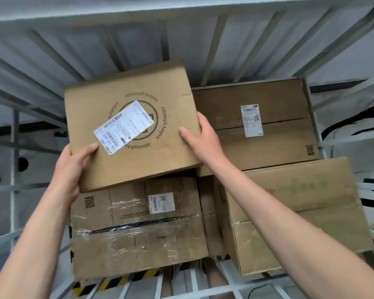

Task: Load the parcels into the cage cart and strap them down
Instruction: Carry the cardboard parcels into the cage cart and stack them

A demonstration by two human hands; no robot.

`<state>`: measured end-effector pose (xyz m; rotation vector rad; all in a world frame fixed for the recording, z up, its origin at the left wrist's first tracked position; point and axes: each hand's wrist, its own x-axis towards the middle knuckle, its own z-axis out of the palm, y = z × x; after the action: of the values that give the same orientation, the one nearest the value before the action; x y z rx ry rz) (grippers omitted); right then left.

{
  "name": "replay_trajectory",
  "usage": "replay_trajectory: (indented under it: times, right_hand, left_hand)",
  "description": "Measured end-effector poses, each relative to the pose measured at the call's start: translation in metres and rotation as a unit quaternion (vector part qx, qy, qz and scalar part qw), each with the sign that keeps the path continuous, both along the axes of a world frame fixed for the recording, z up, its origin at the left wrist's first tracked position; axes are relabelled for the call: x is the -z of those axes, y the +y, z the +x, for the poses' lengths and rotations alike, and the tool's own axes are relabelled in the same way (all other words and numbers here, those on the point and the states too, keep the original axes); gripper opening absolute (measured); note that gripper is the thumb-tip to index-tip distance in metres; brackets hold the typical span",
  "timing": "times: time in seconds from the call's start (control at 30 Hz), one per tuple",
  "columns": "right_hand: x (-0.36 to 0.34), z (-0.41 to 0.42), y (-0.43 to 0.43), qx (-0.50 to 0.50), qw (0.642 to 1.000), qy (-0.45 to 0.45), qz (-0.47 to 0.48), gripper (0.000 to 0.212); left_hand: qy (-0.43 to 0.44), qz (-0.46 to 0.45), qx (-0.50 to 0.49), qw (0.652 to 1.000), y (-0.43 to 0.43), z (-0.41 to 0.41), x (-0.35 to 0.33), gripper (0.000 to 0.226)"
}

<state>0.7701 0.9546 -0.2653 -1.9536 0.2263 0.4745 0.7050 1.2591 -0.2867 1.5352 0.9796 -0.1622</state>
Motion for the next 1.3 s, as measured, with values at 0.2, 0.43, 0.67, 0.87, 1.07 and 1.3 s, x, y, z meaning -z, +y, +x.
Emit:
replay_trajectory:
  times: [0.2, 0.43, 0.67, 0.87, 1.07, 1.3]
  right_hand:
    - [0.012, -0.004, 0.010, -0.015, 0.999, 0.011, 0.032, 0.051]
    - [0.065, -0.027, -0.005, 0.017, 0.997, 0.069, 0.012, 0.062]
    - [0.088, 0.026, 0.000, 0.018, 0.997, 0.075, -0.031, 0.066]
    - [0.105, 0.049, 0.008, 0.031, 0.996, 0.074, -0.049, 0.062]
    - [0.084, 0.033, 0.016, -0.014, 0.993, 0.065, -0.101, 0.076]
    - [-0.025, -0.012, -0.008, -0.080, 0.988, 0.012, -0.135, 0.071]
  left_hand:
    - [-0.009, 0.032, -0.005, 0.999, 0.014, -0.002, -0.004, 0.044]
    - [0.010, 0.034, 0.042, 0.998, -0.009, -0.006, 0.033, 0.050]
    - [0.009, 0.056, 0.047, 0.997, -0.008, 0.047, 0.054, 0.038]
    - [0.011, 0.084, 0.059, 0.995, -0.003, 0.078, 0.082, 0.054]
    - [0.129, 0.272, 0.189, 0.935, -0.018, 0.048, 0.059, 0.095]
    - [0.020, 0.238, 0.288, 0.927, -0.125, 0.016, -0.055, 0.073]
